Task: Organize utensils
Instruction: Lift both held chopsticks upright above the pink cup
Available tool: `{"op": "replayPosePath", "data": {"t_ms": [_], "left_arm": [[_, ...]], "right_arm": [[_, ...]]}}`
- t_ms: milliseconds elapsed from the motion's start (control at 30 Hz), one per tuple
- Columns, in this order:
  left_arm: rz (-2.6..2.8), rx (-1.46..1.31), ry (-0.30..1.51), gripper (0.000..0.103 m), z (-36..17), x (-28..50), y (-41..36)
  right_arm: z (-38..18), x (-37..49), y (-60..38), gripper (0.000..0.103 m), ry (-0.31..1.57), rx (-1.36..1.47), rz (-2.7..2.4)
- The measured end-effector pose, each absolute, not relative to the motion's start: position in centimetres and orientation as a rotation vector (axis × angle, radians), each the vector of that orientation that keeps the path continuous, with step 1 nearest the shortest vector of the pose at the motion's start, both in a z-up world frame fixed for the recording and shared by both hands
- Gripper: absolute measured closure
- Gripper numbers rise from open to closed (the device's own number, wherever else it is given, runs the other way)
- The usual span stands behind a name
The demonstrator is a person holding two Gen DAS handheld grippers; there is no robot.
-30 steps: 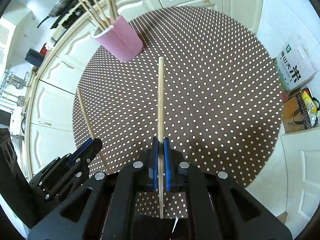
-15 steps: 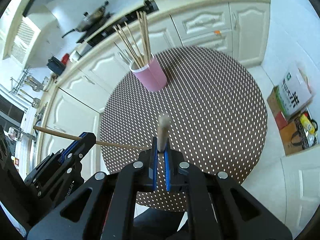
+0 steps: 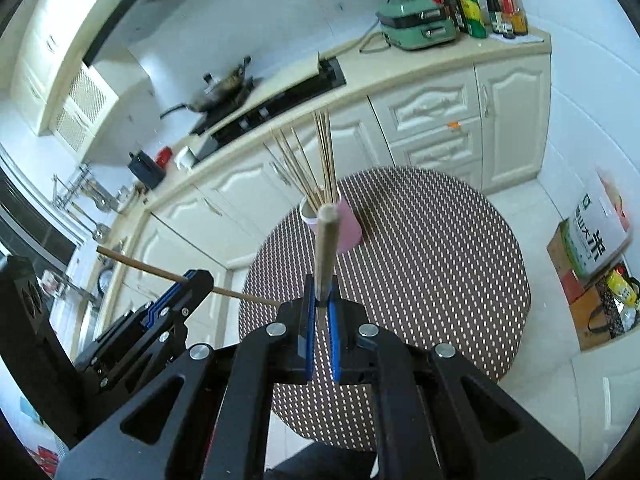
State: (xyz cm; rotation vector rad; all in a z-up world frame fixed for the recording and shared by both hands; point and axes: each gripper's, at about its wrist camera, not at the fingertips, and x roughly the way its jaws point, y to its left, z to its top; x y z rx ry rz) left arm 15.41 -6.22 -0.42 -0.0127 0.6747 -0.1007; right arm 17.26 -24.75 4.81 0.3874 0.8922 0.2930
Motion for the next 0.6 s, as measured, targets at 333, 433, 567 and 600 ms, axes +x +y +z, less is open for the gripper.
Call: {"op": "replayPosePath", "data": {"t_ms": [333,433,567,600], "left_arm": [[-0.107,-0.037,0.688,0.097,-0.1,20.2,-4.9],[-0.113,-0.053,0.697,0.097,-1.4,22.5,-4.3],[-0.111,-0.038,0.693,0.097,-3.2,25.9,-3.7],[-0.114,-0.041,0.702,0.097,-3.6,27.0,-3.5]], "right_arm": [[5.9,22.0,-23.7,0.098,0.83,0.382,0.321],[4.7,24.1,-23.2,0.098,0.831,0.39,0.317],[2.6,27.5,-22.9,0.098,0.837,0.403,0.295],[2.3,28.4,-22.8,0.098,0.838,0.408,0.295]]}}
